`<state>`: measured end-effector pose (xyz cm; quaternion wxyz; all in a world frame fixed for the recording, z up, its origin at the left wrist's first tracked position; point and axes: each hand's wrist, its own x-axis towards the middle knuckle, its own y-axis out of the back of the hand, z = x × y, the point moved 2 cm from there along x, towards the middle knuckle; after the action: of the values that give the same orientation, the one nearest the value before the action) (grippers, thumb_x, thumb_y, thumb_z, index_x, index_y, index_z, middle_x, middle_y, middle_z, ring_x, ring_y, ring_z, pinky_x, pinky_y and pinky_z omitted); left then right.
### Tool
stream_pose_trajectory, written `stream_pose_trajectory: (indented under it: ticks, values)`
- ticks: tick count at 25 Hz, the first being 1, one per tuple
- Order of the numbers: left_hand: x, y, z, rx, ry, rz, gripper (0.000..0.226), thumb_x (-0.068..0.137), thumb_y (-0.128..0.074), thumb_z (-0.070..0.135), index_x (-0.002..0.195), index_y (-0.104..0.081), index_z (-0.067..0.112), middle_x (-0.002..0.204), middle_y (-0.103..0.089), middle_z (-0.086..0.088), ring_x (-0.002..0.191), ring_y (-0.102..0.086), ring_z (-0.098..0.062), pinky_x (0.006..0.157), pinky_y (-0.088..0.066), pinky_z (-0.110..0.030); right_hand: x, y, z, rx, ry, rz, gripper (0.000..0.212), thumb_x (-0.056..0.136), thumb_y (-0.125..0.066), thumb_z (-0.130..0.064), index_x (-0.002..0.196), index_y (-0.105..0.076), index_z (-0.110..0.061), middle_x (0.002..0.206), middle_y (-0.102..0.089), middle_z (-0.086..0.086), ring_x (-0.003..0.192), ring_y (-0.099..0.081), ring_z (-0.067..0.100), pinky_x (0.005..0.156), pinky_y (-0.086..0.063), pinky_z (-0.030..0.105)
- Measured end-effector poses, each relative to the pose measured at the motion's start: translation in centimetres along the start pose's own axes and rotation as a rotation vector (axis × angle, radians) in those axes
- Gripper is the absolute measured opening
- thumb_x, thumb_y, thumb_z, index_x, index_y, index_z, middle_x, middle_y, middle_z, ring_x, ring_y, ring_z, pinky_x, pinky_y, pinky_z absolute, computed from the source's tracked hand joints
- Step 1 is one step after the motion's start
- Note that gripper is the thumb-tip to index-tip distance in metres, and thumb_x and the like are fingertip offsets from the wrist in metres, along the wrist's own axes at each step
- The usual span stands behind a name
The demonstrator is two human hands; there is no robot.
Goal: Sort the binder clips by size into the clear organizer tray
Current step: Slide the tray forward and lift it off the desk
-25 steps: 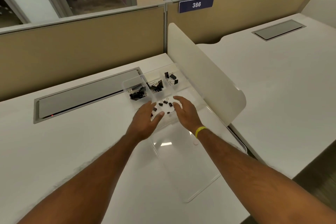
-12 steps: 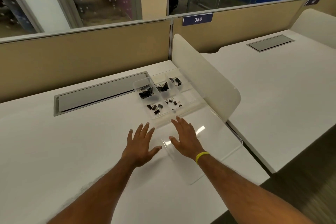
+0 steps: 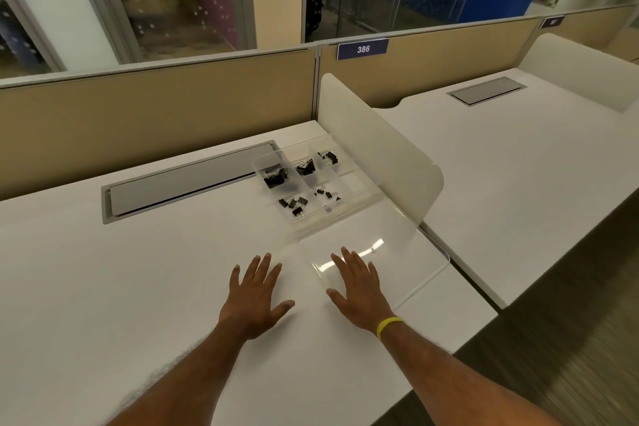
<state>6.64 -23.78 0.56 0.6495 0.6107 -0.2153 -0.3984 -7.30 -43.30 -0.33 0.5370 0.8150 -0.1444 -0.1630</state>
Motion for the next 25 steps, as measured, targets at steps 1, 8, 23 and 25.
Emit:
stream_pose_trajectory:
  ticks: [1,8,23,25]
  values:
    - [-0.1,-0.1,0.0,0.001,-0.008,0.001,0.105,0.066,0.009,0.083,0.155,-0.003,0.026,0.162,0.014,0.0,0.149,0.015,-0.019,0.117,0.013,-0.049,-0.3,-0.1,0.0,0.0,-0.006,-0.002,0.071,0.096,-0.044,-0.045,0.154,-0.005,-0.031,0.163,0.007,-0.006,0.15,0.008,0.015,0.119,0.008,0.042]
    - [1.1,-0.6,2.2,0.02,-0.063,-0.077,0.083,0.088,-0.024,0.07,0.155,-0.001,0.025,0.163,0.01,-0.002,0.15,0.007,-0.021,0.119,0.004,-0.047,-1.6,0.6,3.2,-0.069,-0.107,-0.004,0.071,0.096,-0.044,-0.049,0.154,-0.009,-0.028,0.163,0.004,-0.002,0.151,0.005,0.018,0.119,0.006,0.045]
    - [4.1,-2.5,7.2,-0.118,-0.086,-0.084,0.078,0.092,-0.047,0.053,0.155,-0.011,0.023,0.163,0.008,-0.003,0.15,-0.001,-0.021,0.121,-0.006,-0.039,1.1,6.8,16.8,0.274,-0.707,0.256,0.069,0.083,-0.069,-0.037,0.14,-0.042,-0.009,0.142,-0.046,0.015,0.133,-0.042,0.033,0.107,-0.036,0.051]
    - [4.1,-2.7,6.9,-0.167,-0.088,-0.053,0.077,0.091,-0.048,0.054,0.154,-0.016,0.023,0.163,0.004,-0.002,0.15,-0.004,-0.02,0.121,-0.009,-0.035,1.2,6.7,17.2,0.276,-0.724,0.283,0.065,0.083,-0.07,-0.035,0.138,-0.044,-0.01,0.135,-0.05,0.018,0.125,-0.047,0.038,0.104,-0.039,0.049]
